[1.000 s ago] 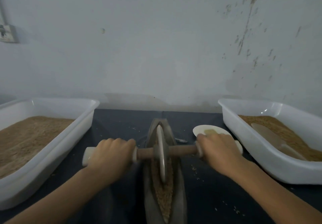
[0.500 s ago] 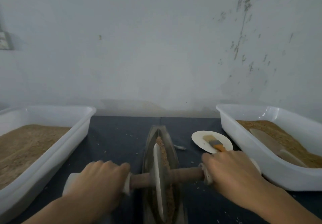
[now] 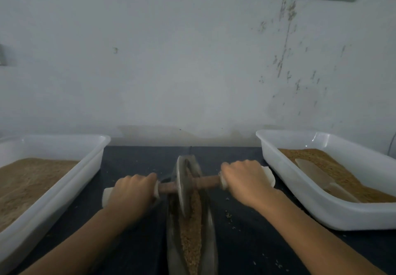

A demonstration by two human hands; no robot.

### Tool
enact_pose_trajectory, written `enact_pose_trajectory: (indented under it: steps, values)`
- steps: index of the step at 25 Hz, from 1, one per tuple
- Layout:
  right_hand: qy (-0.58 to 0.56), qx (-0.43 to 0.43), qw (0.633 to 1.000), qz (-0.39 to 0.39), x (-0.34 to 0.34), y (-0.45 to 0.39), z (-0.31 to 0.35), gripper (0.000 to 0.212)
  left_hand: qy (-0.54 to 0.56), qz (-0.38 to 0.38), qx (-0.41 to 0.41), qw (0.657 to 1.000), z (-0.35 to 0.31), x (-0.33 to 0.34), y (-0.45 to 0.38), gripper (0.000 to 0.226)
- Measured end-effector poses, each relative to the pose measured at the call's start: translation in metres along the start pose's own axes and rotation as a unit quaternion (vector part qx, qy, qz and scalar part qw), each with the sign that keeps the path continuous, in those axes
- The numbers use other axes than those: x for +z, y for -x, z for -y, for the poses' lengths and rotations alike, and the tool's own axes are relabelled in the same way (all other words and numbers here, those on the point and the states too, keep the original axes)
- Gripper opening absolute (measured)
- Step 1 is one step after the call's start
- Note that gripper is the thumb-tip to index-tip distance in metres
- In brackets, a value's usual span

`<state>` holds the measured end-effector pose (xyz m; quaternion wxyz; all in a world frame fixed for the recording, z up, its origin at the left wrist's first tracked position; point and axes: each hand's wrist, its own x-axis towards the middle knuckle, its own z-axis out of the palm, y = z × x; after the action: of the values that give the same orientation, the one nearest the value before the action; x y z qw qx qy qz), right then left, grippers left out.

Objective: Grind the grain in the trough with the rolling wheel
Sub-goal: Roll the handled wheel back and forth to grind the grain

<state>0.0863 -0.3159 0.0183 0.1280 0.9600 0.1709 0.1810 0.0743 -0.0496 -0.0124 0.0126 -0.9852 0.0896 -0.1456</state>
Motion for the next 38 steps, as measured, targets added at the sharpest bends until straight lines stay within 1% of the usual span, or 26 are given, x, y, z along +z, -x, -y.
enact_pose_trajectory:
  steps: [3, 5, 6, 7, 8, 11, 14, 16, 18, 20, 22, 24, 26, 28, 30, 32, 34, 36, 38]
  values:
    - [-0.078, -0.034, 0.994, 0.064, -0.002, 0.057, -0.003, 0.019, -0.05, -0.001, 0.027, 0.998, -0.003, -0.009, 0.047, 0.024]
    - [-0.086, -0.05, 0.99, 0.1, -0.002, 0.069, -0.006, 0.022, -0.079, 0.026, 0.034, 0.996, -0.004, -0.014, 0.058, 0.024]
    - [-0.078, -0.045, 0.991, 0.097, -0.002, 0.065, -0.006, 0.024, -0.076, 0.049, 0.031, 0.995, -0.004, -0.016, 0.056, 0.025]
    - [-0.067, -0.03, 0.994, 0.081, 0.0, 0.056, -0.004, 0.026, -0.069, 0.056, 0.02, 0.996, -0.004, -0.016, 0.048, 0.026]
    - [-0.054, -0.013, 0.997, 0.058, 0.003, 0.043, -0.002, 0.026, -0.066, 0.041, 0.013, 0.997, -0.005, -0.015, 0.035, 0.026]
    - [0.002, 0.021, 1.0, -0.006, 0.013, -0.006, 0.002, 0.022, -0.067, -0.032, -0.008, 0.997, -0.006, -0.009, -0.01, 0.021]
    - [0.006, 0.037, 0.999, -0.015, 0.016, -0.024, 0.001, 0.019, -0.066, -0.04, -0.021, 0.997, -0.008, -0.004, -0.028, 0.018]
    - [-0.018, 0.021, 1.0, 0.01, 0.013, -0.002, 0.001, 0.019, -0.063, -0.02, 0.005, 0.998, -0.007, -0.007, -0.009, 0.019]
    - [-0.049, -0.018, 0.998, 0.03, 0.011, 0.035, -0.001, 0.021, -0.061, -0.006, 0.036, 0.997, -0.004, -0.008, 0.024, 0.023]
    - [-0.068, -0.049, 0.994, 0.072, 0.004, 0.066, -0.005, 0.025, -0.08, 0.003, 0.057, 0.995, -0.001, -0.011, 0.054, 0.026]
    - [-0.076, -0.063, 0.99, 0.099, 0.002, 0.069, -0.008, 0.024, -0.094, 0.01, 0.066, 0.993, 0.001, -0.012, 0.06, 0.028]
    - [-0.087, -0.042, 0.992, 0.075, 0.007, 0.05, -0.003, 0.022, -0.079, -0.003, 0.049, 0.996, -0.002, -0.013, 0.042, 0.027]
    - [-0.055, 0.001, 0.998, 0.021, 0.016, 0.017, 0.002, 0.018, -0.081, -0.047, 0.028, 0.995, -0.007, -0.011, 0.009, 0.023]
    - [-0.03, 0.027, 0.999, -0.028, 0.025, -0.013, 0.004, 0.017, -0.077, -0.077, 0.001, 0.994, -0.011, -0.007, -0.019, 0.024]
    - [-0.027, 0.041, 0.998, -0.034, 0.029, -0.023, 0.004, 0.015, -0.081, -0.093, -0.011, 0.992, -0.013, -0.002, -0.028, 0.023]
    - [-0.036, 0.033, 0.999, 0.0, 0.021, -0.005, 0.005, 0.017, -0.086, -0.061, -0.002, 0.994, -0.011, -0.002, -0.012, 0.023]
    - [-0.047, -0.007, 0.998, 0.03, 0.01, 0.029, 0.007, 0.019, -0.056, -0.014, 0.021, 0.998, -0.009, -0.007, 0.015, 0.024]
    - [-0.055, -0.049, 0.995, 0.069, -0.006, 0.061, 0.006, 0.018, -0.003, 0.051, 0.035, 0.998, -0.006, -0.018, 0.041, 0.021]
    - [-0.052, -0.079, 0.99, 0.107, -0.016, 0.071, 0.001, 0.017, 0.01, 0.128, 0.031, 0.991, -0.003, -0.029, 0.054, 0.016]
